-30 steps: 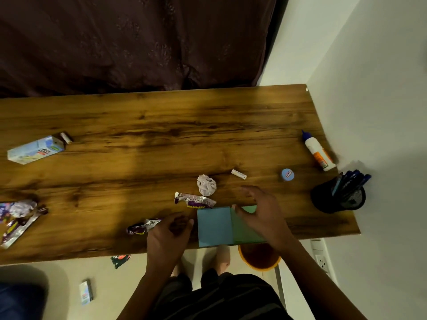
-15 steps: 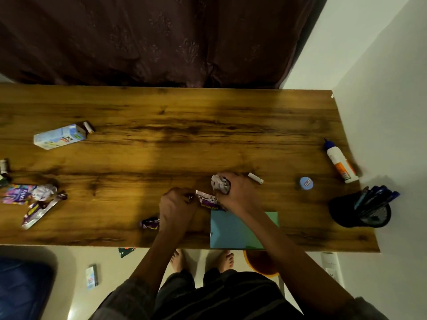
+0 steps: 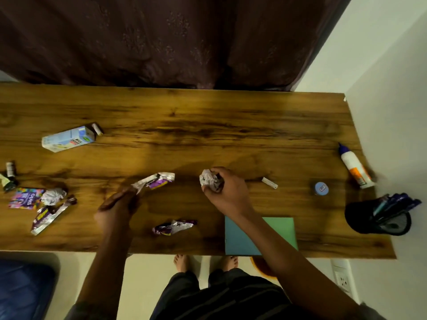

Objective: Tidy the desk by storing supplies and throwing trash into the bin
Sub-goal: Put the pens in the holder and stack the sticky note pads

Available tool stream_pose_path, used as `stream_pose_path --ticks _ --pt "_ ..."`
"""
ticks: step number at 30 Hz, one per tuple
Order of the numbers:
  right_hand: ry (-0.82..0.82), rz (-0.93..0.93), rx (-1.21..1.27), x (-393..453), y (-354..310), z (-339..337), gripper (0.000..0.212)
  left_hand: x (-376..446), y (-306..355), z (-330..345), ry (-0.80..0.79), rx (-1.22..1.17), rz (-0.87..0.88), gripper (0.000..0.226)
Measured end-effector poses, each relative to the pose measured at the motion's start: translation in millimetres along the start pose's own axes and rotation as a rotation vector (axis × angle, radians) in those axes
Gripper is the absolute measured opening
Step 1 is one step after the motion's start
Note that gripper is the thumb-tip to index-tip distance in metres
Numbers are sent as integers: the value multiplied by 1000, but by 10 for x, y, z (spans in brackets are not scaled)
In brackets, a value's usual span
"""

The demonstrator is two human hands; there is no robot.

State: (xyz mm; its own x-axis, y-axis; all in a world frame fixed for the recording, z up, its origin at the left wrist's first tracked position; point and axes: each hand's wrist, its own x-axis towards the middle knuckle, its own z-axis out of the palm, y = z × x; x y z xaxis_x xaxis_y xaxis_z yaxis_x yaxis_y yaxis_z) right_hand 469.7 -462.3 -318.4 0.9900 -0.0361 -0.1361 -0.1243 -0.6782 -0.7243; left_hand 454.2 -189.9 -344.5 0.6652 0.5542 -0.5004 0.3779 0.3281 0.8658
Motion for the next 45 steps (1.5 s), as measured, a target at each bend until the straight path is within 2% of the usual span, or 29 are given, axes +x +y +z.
stream_pose_path --ticks 2,4,7,10,14,22,25,30,35,39,41,45 --pt "-22 -19 -5 -8 -123 104 53 69 21 -120 70 -65 -12 14" --pt "-44 -35 -27 -33 -268 208 53 56 34 -211 66 -91 -29 17" --pt "-74 -50 -80 -41 -429 397 52 10 61 -310 50 -71 -53 25" --pt "-101 -69 -139 -20 -476 609 52 -46 75 -419 87 -30 -53 18" --pt "-121 -65 -220 -23 -489 776 53 -205 64 -548 52 109 13 23" --pt "-72 -60 -192 -104 -480 771 63 -471 -82 -523 -76 458 128 6" --pt "-36 -23 -146 -192 -434 649 66 -531 -75 -388 -153 539 243 17" --pt "58 61 -61 -520 -126 332 64 -683 -59 -88 -314 656 406 16" --pt "225 156 29 -1053 272 -75 51 -913 -203 176 -543 717 492 16" --pt "307 334 73 -1495 499 -366 48 -1198 -358 375 -657 766 538 20" --pt "338 401 100 -1696 572 -475 45 -1347 -435 452 -729 800 529 20" --pt "356 543 193 -2053 752 -542 26 -1576 -643 522 -909 841 308 15"
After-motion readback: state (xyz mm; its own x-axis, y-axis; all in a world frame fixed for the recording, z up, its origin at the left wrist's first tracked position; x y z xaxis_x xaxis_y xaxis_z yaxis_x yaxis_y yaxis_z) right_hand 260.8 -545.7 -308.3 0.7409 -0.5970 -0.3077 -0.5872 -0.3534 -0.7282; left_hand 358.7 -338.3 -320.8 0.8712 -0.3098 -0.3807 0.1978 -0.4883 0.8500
